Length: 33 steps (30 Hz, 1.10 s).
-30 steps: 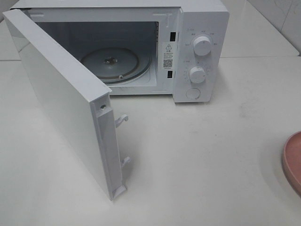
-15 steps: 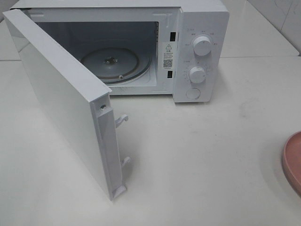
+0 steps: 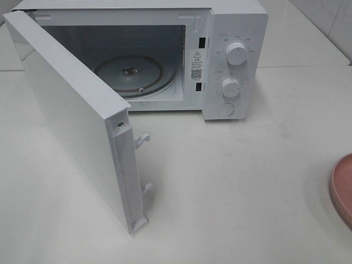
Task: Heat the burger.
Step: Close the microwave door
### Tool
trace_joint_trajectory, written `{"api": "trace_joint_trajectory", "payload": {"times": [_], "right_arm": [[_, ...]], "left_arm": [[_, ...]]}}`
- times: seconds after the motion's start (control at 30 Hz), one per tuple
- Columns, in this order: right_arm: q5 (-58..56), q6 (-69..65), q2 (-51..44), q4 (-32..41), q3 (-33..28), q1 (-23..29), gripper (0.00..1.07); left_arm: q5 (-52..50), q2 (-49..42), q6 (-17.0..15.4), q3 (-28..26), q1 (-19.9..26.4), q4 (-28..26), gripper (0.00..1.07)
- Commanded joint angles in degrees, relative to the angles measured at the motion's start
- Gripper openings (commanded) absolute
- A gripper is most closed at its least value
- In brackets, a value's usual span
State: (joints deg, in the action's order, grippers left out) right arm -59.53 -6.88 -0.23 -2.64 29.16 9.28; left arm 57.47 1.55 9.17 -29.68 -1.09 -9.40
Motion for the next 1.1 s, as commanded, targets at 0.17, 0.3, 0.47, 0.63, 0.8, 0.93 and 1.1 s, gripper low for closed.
{"api": "trace_joint_trajectory", "payload": {"times": [0.17, 0.3, 0.47, 0.63, 0.8, 0.93, 1.1], "right_arm": [[0.06, 0.34, -1.49, 0.23, -0.11, -0.4, 0.76], [0.06, 0.34, -1.49, 0.23, -0.11, -0.4, 0.76], [0.06, 0.34, -1.49, 0.23, -0.11, -0.4, 0.76], [0.06, 0.34, -1.49, 0.23, -0.11, -0.4, 0.76], [0.06, 0.34, -1.49, 0.23, -0.11, -0.4, 0.76], [0.06, 0.34, -1.49, 0.23, -0.11, -0.4, 0.76], [0.06, 0.34, -1.49, 0.23, -0.11, -0.4, 0.76]], "left_arm": [[-8.94, 6.93, -0.63, -0.23, 0.06, -0.29, 0.82], [-14.9, 11.63, -0.63, 1.43, 0.06, -0.34, 0.58], [-18.79, 15.07, -0.63, 2.46, 0.06, -0.34, 0.35], [-23.55, 19.88, -0.63, 4.24, 0.06, -0.34, 0.0], [-34.66, 24.64, -0.11, 8.37, 0.06, -1.83, 0.0], [-42.0, 27.04, 1.32, 11.12, 0.0, -1.89, 0.0], [-57.98, 31.97, 2.81, 16.1, 0.0, -2.12, 0.0]]}}
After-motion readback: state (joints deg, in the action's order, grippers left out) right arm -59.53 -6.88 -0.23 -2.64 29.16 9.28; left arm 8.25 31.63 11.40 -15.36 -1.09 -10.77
